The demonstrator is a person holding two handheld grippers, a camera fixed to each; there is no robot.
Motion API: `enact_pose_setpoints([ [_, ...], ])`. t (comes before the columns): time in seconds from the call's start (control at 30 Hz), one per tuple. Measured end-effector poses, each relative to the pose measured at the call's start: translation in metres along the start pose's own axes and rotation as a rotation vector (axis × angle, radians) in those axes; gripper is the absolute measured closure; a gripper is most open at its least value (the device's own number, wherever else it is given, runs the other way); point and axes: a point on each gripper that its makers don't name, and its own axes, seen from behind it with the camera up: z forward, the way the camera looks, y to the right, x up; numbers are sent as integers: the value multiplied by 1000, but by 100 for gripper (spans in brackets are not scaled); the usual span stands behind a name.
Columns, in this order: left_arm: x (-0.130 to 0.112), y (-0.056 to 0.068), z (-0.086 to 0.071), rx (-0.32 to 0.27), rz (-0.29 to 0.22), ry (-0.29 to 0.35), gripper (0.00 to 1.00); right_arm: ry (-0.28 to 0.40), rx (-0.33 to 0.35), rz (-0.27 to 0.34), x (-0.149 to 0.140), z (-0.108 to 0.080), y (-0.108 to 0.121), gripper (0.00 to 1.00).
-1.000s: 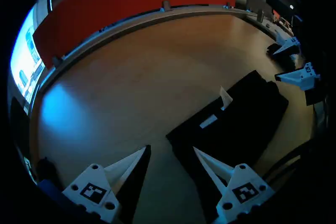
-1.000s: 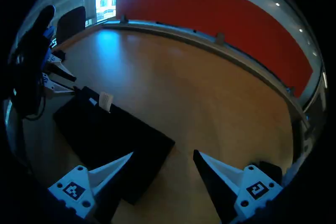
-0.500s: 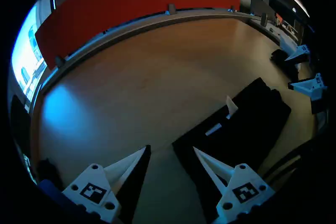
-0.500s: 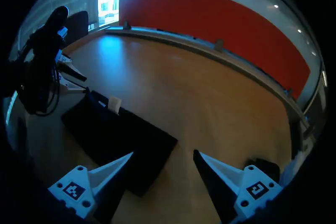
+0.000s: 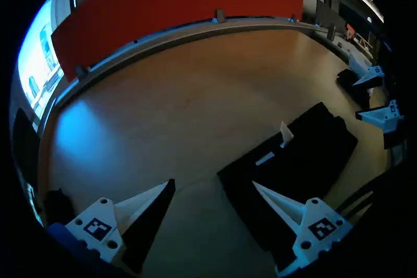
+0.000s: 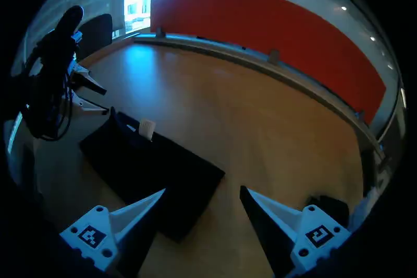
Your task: Fold towel
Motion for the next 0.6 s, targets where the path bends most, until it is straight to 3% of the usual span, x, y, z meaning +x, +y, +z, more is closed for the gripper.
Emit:
enact_pose_setpoints([
  [0.6,-40,-23,-50,85,-117,25,2,-1,31,-35,4,15,-18,0],
])
